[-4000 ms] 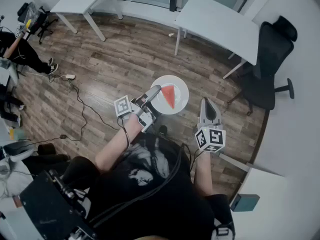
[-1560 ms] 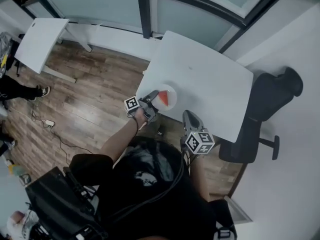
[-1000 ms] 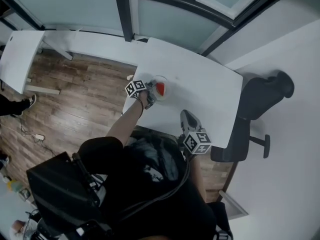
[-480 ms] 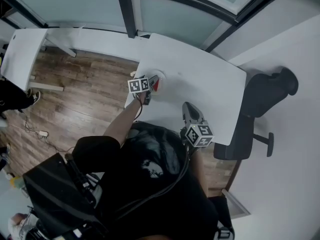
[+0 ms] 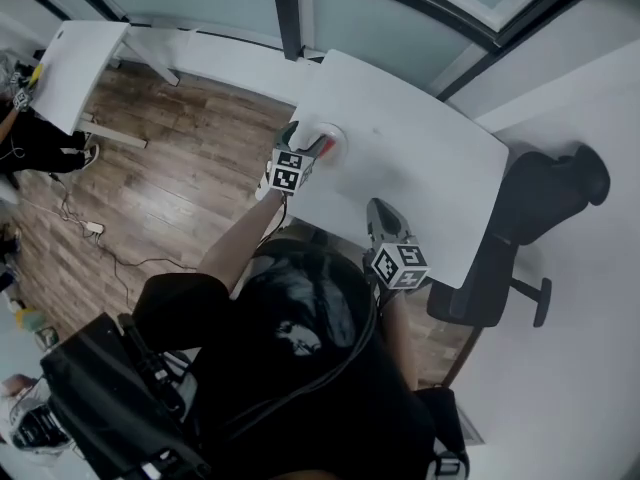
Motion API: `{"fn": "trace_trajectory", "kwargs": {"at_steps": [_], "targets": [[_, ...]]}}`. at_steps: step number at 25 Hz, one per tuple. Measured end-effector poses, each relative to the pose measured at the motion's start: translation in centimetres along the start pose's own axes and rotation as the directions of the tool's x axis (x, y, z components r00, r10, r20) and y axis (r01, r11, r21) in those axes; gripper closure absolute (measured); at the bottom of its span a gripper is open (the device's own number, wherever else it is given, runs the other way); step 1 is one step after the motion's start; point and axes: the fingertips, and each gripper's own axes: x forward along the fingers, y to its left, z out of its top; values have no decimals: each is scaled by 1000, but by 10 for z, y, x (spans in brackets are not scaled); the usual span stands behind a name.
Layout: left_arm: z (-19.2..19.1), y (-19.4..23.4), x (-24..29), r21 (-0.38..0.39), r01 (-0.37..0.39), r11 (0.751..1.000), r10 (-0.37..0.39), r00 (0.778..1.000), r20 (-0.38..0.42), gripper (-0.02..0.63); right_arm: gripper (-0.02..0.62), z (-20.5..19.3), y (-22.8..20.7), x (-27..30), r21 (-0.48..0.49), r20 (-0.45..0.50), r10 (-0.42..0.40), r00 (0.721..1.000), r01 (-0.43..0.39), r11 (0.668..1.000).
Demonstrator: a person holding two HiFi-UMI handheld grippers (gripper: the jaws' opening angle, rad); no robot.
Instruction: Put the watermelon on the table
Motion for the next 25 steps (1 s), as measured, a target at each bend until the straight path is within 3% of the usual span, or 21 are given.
{"fn": "trace_trajectory", "kwargs": {"at_steps": [2, 3, 4, 6, 9, 13, 18, 25], "targets": [[13, -11, -35, 22, 5, 1000, -6, 998, 59, 267, 583, -2, 4, -5, -35, 9, 1, 1000, -1, 999], [18, -16, -55, 16, 8, 1000, -9, 997, 78, 310, 583, -3, 6, -6, -48, 12, 2, 1000, -1, 999], [21, -20, -76, 2, 5, 1000, -5, 996, 88, 380, 583, -5, 8, -7, -59, 15, 3, 1000, -2, 998], [23, -27, -117, -27, -22, 999, 25, 996, 89, 597, 583, -8, 12, -8, -82, 22, 5, 1000, -3, 997], [27, -44, -169, -22, -55, 998, 58, 993, 106, 601, 584, -10, 22, -11, -137, 37, -1, 999, 6, 990], [31, -67, -210, 59, -85, 995, 74, 983, 167, 601, 584, -16, 38, -16, -206, 63, 26, 998, -13, 978], [35, -84, -220, 50, -57, 997, 48, 984, 169, 601, 584, -19, 42, -19, -227, 75, 14, 997, 4, 974], [27, -109, -211, 126, -5, 992, -8, 995, 102, 601, 584, -22, 34, -26, -247, 68, -1, 998, 18, 969]]}}
